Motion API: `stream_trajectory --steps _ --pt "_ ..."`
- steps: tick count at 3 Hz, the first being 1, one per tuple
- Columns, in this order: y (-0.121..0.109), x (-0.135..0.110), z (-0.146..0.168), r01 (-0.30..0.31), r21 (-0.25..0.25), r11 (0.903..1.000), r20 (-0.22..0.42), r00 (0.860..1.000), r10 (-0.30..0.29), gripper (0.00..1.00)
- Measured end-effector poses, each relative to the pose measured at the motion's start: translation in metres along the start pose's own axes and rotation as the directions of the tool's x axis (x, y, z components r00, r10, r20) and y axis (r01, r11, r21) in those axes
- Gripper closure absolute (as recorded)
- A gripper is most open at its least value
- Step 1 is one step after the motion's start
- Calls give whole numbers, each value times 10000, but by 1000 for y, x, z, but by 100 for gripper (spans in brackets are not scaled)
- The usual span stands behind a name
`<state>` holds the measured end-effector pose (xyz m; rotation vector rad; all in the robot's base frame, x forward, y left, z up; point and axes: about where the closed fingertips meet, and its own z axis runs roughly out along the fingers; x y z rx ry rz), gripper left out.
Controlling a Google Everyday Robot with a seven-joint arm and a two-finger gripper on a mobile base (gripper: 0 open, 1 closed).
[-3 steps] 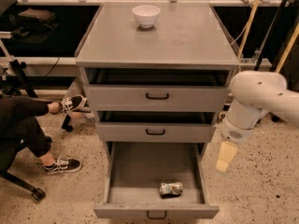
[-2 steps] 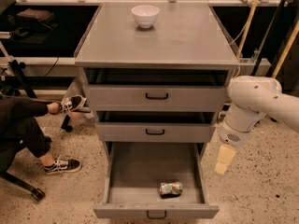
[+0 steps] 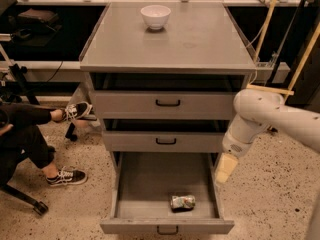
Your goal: Pick 7up can from bottom drawer and place on counter
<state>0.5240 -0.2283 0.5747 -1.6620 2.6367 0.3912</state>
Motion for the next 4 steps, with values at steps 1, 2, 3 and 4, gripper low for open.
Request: stream_trajectory --steps 1,2,3,4 --pt "-50 -38 57 87 -193 9998 964 9953 -68 0" --pt "-94 -56 107 -83 -616 9981 1959 9804 203 0" --pt "-111 -48 166 -105 -1219 9925 2853 9574 451 0" --pt "-110 -46 184 -137 -1391 9902 2830 9577 530 0"
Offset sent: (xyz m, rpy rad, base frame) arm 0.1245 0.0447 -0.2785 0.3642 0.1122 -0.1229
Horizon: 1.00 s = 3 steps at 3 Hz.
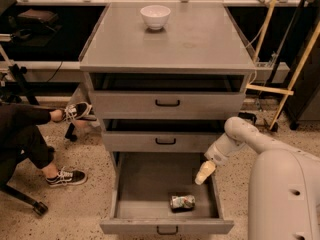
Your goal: Pick 7up can from bottom drawer and place on counter
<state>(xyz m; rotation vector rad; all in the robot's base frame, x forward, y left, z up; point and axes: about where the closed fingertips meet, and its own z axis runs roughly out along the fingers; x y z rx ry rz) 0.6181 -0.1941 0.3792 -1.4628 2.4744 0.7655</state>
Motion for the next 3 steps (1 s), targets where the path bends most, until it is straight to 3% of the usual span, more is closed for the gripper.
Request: stream_trajectory --steps 1,2,3 --pt "16 18 26 -284 48 9996 552 9981 281 0" --pt "24 29 87 -631 396 9972 1164 9915 581 0" --pt "5 20 93 -746 1220 9897 1632 9851 541 0"
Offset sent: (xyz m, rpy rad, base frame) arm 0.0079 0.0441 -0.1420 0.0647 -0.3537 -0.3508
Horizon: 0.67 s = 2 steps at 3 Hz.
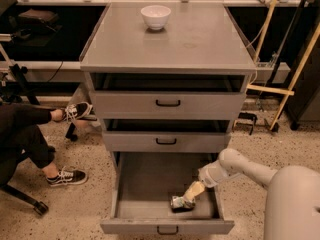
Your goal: Pick 7up can from bottom drawer and place on counter
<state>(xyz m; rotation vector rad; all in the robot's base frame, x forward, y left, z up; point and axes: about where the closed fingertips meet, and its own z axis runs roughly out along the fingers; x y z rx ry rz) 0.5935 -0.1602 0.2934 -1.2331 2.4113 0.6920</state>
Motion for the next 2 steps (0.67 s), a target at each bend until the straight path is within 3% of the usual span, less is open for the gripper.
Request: stream_trajectory --steps 1,2 --pt "0 0 0 -2 9 10000 6 10000 2 0" --pt "-10 1 15 -313 505 9982 368 9989 294 0"
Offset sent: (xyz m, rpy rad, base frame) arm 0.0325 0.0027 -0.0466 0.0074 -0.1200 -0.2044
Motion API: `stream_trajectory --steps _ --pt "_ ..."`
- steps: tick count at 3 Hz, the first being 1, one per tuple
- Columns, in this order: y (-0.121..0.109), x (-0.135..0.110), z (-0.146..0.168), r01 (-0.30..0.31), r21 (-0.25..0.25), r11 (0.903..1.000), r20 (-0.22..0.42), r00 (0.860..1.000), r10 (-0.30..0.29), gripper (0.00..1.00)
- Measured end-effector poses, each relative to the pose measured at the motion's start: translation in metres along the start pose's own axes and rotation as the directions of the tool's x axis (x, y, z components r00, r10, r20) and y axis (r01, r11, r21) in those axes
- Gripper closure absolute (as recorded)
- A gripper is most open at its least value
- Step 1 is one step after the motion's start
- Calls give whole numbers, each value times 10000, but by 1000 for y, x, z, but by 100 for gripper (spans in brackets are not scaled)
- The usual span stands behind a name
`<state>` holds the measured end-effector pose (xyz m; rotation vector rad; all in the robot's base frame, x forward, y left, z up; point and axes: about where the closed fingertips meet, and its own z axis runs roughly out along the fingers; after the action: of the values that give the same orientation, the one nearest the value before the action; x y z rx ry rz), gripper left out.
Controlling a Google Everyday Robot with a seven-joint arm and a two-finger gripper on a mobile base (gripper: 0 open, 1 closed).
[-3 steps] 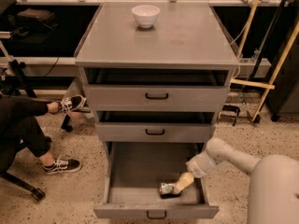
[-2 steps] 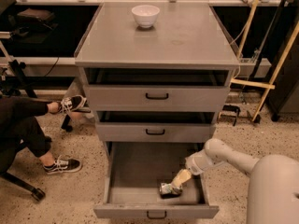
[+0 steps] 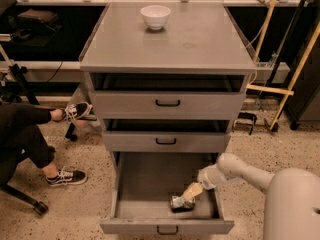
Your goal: Pick 7up can from bottom drawer and place on counter
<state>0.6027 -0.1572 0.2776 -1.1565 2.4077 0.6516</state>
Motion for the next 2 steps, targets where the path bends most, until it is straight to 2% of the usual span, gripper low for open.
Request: stream_trajectory --steps 1,2 --pt "0 13 34 -610 722 9955 778 9954 553 0" --pt "-17 4 34 -670 1408 9878 1200 9915 502 0"
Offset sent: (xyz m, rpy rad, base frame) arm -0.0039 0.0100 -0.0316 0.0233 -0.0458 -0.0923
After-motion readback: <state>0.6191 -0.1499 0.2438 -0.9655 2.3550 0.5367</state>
